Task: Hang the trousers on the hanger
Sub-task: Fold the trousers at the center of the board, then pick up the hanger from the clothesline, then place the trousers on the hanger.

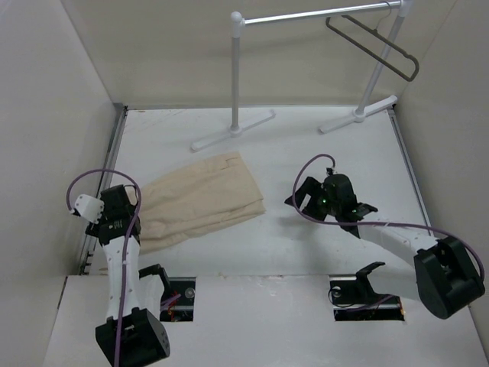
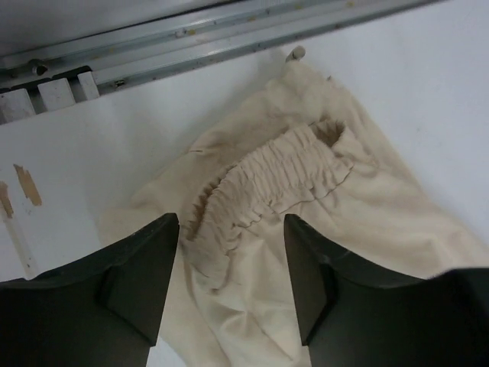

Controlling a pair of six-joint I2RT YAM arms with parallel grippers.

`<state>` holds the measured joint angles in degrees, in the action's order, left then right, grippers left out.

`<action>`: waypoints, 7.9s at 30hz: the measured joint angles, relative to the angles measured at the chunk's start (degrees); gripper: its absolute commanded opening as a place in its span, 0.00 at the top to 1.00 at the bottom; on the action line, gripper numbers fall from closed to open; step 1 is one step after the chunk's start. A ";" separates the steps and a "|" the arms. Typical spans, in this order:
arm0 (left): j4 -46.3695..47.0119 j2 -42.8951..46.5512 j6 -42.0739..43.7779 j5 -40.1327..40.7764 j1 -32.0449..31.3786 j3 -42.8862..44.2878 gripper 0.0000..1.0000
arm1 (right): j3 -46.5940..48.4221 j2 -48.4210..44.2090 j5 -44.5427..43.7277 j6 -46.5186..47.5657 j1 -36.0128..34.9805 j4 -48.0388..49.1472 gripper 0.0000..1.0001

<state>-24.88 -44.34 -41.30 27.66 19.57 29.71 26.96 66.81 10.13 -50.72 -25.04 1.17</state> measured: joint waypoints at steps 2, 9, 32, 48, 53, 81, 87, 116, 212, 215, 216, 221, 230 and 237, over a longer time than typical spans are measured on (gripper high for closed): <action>-2.38 0.39 -0.31 1.16 0.02 2.80 0.33 | 2.49 2.08 0.15 0.13 -1.27 0.07 0.12; -5.01 2.82 -0.35 5.05 -7.32 14.62 0.34 | 12.72 15.56 2.23 0.35 -7.06 4.15 0.15; 16.09 -22.88 -7.45 -12.26 -22.67 0.70 0.35 | -4.87 9.88 -2.08 -15.10 -10.64 17.81 0.91; 18.75 -31.65 -2.14 -18.80 -23.93 18.21 0.31 | -3.72 -19.67 -16.46 -13.86 -19.58 -16.37 0.35; 14.64 -20.41 -1.42 -19.45 -26.97 17.31 0.61 | 13.88 -19.63 -14.62 -2.80 -11.50 -25.00 0.84; 5.57 -18.95 0.33 -16.94 -66.42 19.15 0.84 | 107.23 37.20 -16.09 30.45 35.28 -46.29 0.15; 7.37 -23.47 1.77 -20.41 -66.05 20.04 0.83 | 111.49 38.27 -16.13 32.65 36.65 -46.60 0.12; 9.84 -28.46 4.48 -27.93 -59.98 20.70 0.83 | 112.91 46.56 -10.47 38.45 32.39 -45.72 0.30; 11.08 -31.89 -3.91 -26.03 -62.90 36.98 0.66 | 37.29 -6.27 -32.35 36.96 -5.84 -29.55 1.00; 12.04 -36.17 -6.38 -25.88 -66.16 43.50 0.61 | 30.25 -8.00 -34.29 32.85 -10.99 -31.80 1.00; 12.28 -37.92 -6.99 -25.83 -67.28 45.31 0.60 | 28.57 -8.44 -35.08 31.52 -12.74 -32.57 1.00; 12.46 -47.04 -8.79 -25.11 -72.30 51.49 0.59 | 25.00 -11.28 -38.07 26.53 -18.18 -33.97 1.00; 10.34 -56.78 -11.45 -24.76 -76.32 56.61 0.53 | 23.47 -14.23 -44.96 23.78 -23.06 -35.19 1.00; 12.66 -57.86 -14.32 -23.96 -76.70 57.31 0.55 | 21.31 -17.00 -47.04 23.19 -24.33 -35.91 1.00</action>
<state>-12.23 -102.19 -55.61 3.70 -57.12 87.02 48.27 49.80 -36.91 -27.53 -49.36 -34.74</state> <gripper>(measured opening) 0.457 0.133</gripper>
